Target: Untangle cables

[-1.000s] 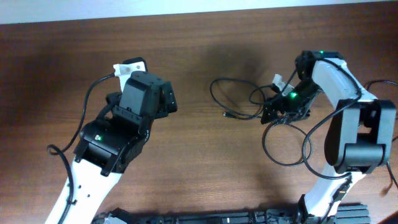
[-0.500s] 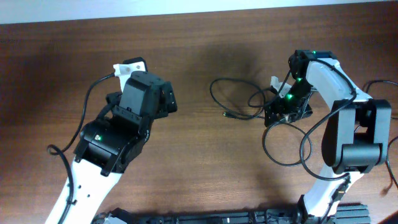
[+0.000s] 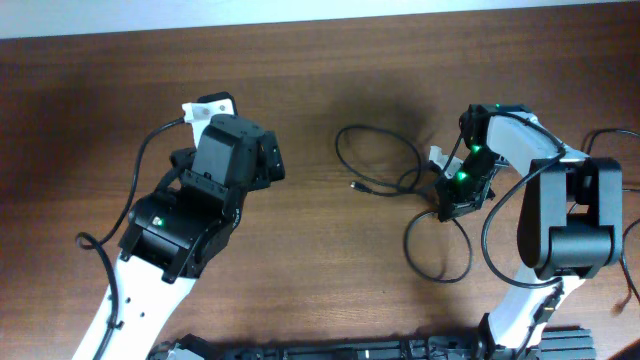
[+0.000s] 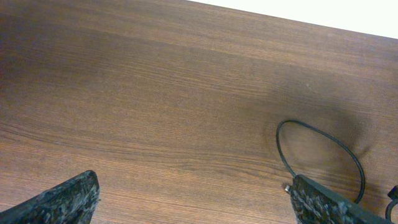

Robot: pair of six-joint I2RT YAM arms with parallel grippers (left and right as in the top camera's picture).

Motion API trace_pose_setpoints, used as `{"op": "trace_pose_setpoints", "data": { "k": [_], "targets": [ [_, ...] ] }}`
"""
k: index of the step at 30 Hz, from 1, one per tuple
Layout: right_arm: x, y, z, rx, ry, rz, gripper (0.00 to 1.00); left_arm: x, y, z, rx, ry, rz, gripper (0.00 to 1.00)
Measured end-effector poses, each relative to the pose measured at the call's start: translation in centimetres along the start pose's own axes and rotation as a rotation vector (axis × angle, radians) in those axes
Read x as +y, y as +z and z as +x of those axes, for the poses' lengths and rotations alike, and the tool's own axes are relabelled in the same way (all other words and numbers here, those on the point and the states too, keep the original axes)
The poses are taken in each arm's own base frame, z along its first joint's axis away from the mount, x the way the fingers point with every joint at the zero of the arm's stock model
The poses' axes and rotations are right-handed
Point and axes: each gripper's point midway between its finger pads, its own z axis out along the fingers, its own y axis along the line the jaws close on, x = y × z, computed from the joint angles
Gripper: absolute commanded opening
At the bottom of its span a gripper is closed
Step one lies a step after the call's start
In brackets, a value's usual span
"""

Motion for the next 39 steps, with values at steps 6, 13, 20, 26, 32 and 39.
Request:
{"op": "trace_pose_setpoints", "data": {
  "k": [6, 13, 20, 26, 32, 39],
  "targets": [
    [0.8, -3.8, -1.0, -0.021, -0.007, 0.005, 0.04, 0.0, 0.0, 0.0, 0.0, 0.0, 0.0, 0.99],
    [2.8, -16.1, -4.8, -0.274, -0.04, 0.099, 0.04, 0.0, 0.0, 0.0, 0.0, 0.0, 0.0, 0.99],
    [5.1, -30.2, -6.4, -0.691, -0.006, 0.267, 0.04, 0.0, 0.0, 0.0, 0.0, 0.0, 0.0, 0.99],
    [4.9, -43.1, -4.2, -1.135, 0.185, 0.505, 0.04, 0.0, 0.0, 0.0, 0.001, 0.0, 0.0, 0.99],
    [1.4, -47.9, -2.2, -1.332, 0.459, 0.575, 0.04, 0.0, 0.0, 0.0, 0.001, 0.0, 0.0, 0.99],
    [-6.5, -49.2, 2.8, -1.387, 0.816, 0.563, 0.04, 0.0, 0.0, 0.0, 0.001, 0.0, 0.0, 0.99]
  ]
}}
